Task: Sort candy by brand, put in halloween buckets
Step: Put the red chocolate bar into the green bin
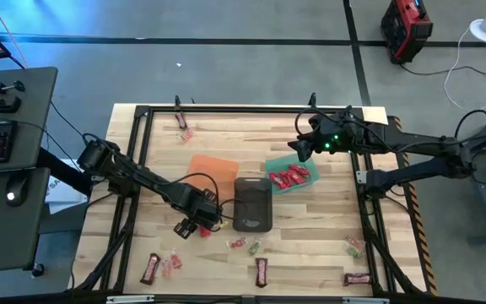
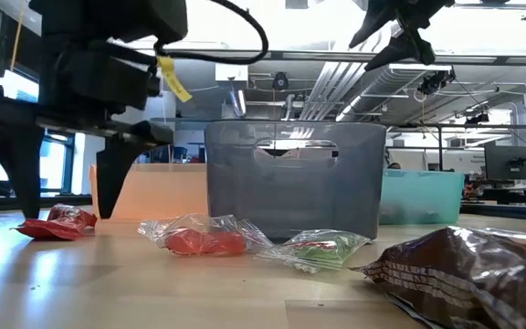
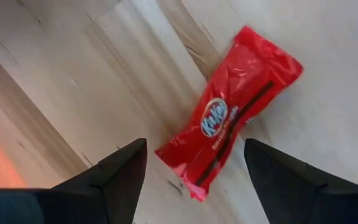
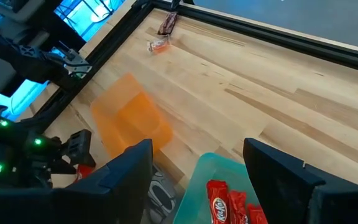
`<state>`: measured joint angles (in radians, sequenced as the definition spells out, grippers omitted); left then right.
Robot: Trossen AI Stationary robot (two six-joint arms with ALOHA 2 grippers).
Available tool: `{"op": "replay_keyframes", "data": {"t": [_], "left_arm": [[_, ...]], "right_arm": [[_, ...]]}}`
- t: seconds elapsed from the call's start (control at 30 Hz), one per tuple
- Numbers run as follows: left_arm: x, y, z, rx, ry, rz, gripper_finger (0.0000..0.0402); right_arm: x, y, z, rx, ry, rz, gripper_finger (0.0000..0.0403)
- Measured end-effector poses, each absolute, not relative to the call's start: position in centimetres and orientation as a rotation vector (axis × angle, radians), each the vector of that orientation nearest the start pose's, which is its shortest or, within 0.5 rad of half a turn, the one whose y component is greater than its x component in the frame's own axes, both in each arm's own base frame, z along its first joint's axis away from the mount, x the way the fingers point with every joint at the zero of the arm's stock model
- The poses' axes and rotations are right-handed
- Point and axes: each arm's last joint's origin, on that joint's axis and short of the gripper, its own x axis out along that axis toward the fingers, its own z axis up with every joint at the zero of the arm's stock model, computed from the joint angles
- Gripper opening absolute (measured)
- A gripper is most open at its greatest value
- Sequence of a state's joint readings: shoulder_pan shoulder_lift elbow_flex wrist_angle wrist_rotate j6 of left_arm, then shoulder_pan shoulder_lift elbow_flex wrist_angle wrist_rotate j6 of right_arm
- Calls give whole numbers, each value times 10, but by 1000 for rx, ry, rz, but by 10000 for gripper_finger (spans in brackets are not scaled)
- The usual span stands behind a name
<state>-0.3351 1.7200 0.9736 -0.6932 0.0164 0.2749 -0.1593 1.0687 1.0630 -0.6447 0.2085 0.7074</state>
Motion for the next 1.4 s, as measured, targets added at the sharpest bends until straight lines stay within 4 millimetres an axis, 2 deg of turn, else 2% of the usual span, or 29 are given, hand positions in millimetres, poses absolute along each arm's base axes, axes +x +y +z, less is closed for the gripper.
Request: {"op": "replay_keyframes", "data": {"t": [0.13, 0.23, 0.33, 0.47, 0.53, 0.6, 0.7, 0.83, 0.93, 1.03, 1.13, 1.23, 1.4], "left_arm": [[275, -96, 139, 447, 1363, -477, 259], [274, -96, 136, 432, 1351, -473, 236], [275, -96, 137, 406, 1351, -452, 182], [278, -94, 145, 302, 1372, -376, 75], [279, -92, 159, 206, 1376, -348, 29], [278, -89, 179, 134, 1360, -339, 15], [274, -81, 215, 76, 1262, -299, 36], [276, -61, 274, 37, 984, -127, 69], [289, -43, 308, 10, 778, -14, 74], [313, -27, 324, 3, 641, 32, 71], [345, -13, 316, 39, 618, 65, 66], [380, 3, 293, 42, 606, 118, 64], [437, 22, 254, -41, 477, 179, 74]], "right_arm": [[211, -40, 335, 658, 503, -571, 245], [211, -40, 335, 658, 503, -571, 245], [211, -40, 335, 657, 508, -573, 245], [210, -40, 334, 656, 519, -576, 245], [209, -40, 333, 654, 529, -579, 245], [209, -40, 333, 638, 535, -573, 245], [206, -39, 336, 619, 524, -562, 245], [194, -40, 354, 614, 443, -545, 245], [184, -40, 371, 611, 354, -534, 245], [176, -40, 384, 584, 269, -525, 245], [171, -39, 391, 560, 208, -522, 245], [169, -39, 392, 545, 202, -538, 245], [169, -40, 390, 540, 214, -556, 245]]}}
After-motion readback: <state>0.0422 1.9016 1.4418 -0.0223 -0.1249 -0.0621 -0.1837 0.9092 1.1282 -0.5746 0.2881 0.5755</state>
